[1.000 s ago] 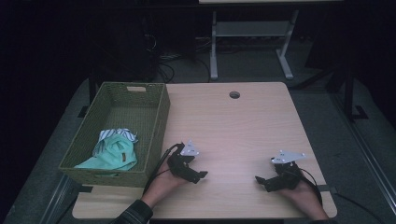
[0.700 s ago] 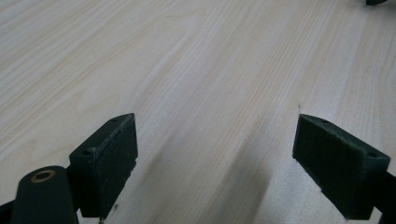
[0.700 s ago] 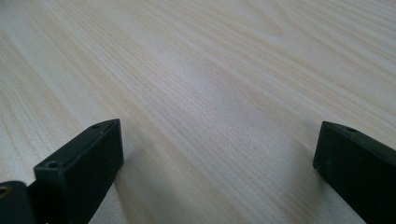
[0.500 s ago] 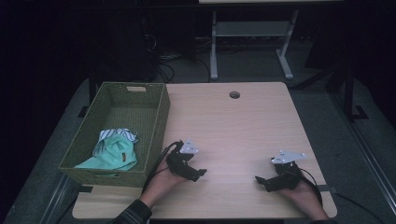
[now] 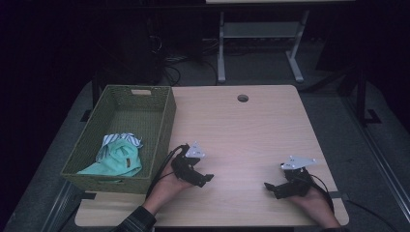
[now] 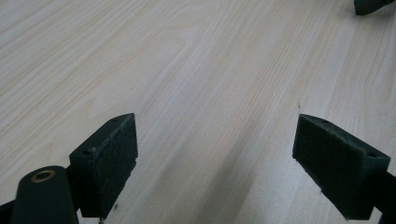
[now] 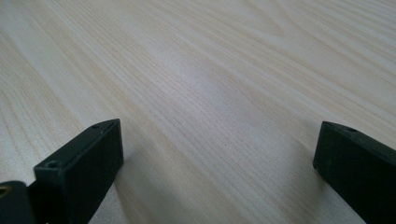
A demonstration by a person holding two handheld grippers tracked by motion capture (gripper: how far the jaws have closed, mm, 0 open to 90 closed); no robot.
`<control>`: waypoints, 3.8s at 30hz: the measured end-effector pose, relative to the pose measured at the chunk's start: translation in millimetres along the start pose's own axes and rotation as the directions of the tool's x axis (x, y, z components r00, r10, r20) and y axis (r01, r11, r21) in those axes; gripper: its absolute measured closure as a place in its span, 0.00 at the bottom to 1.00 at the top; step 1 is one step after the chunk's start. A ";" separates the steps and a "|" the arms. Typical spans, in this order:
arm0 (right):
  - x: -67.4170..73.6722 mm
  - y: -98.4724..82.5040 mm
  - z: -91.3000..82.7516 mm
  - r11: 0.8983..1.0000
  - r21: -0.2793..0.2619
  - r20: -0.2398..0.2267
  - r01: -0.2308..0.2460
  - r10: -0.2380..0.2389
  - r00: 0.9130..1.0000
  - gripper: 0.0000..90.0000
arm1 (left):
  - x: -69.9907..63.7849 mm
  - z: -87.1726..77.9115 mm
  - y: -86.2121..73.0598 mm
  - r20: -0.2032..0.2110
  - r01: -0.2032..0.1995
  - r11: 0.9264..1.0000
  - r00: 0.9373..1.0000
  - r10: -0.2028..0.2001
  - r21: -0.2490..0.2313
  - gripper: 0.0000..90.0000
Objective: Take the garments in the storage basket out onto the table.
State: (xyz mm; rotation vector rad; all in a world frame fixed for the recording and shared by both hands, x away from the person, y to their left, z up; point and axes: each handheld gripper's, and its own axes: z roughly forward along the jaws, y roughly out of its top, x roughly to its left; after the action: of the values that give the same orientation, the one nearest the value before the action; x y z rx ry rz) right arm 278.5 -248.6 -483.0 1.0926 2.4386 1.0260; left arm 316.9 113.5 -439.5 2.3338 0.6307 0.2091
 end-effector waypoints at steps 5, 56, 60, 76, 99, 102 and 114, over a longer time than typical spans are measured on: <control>0.1 0.0 0.0 1.000 0.000 0.000 0.001 -0.001 1.000 0.02 | -0.6 -2.2 1.7 0.006 -0.001 1.000 1.000 0.001 0.003 0.15; 0.6 0.0 -0.2 1.000 0.004 -0.001 -0.007 0.007 1.000 0.02 | -4.0 -30.8 27.7 0.013 -0.036 0.999 0.999 0.036 -0.008 0.15; 0.6 0.0 -0.2 1.000 0.003 -0.001 -0.006 0.006 1.000 0.02 | -3.4 -33.9 31.0 0.012 -0.038 0.999 0.999 0.039 -0.014 0.15; 0.6 0.0 -0.2 1.000 0.004 -0.002 -0.006 0.006 1.000 0.02 | 3.7 -49.6 38.9 0.004 -0.043 0.999 0.999 0.043 -0.030 0.15; 0.4 0.0 -0.1 1.000 0.002 -0.001 -0.004 0.004 1.000 0.02 | 20.7 -74.1 44.8 -0.003 -0.043 0.999 0.999 0.043 -0.033 0.15; 0.3 0.0 -0.1 1.000 0.002 -0.001 -0.004 0.004 1.000 0.02 | 22.5 -78.2 44.1 -0.015 -0.044 0.998 0.999 0.043 -0.033 0.15; 0.4 0.0 -0.1 1.000 0.002 -0.001 -0.004 0.004 1.000 0.02 | 34.3 -91.7 34.3 -0.039 -0.016 0.999 0.999 0.015 -0.045 0.16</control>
State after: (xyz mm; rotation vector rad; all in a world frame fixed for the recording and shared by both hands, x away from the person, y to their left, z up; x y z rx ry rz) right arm 278.1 -248.3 -482.9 1.0990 2.4397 1.0255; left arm 330.8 162.9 -349.3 2.2968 0.6207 0.2735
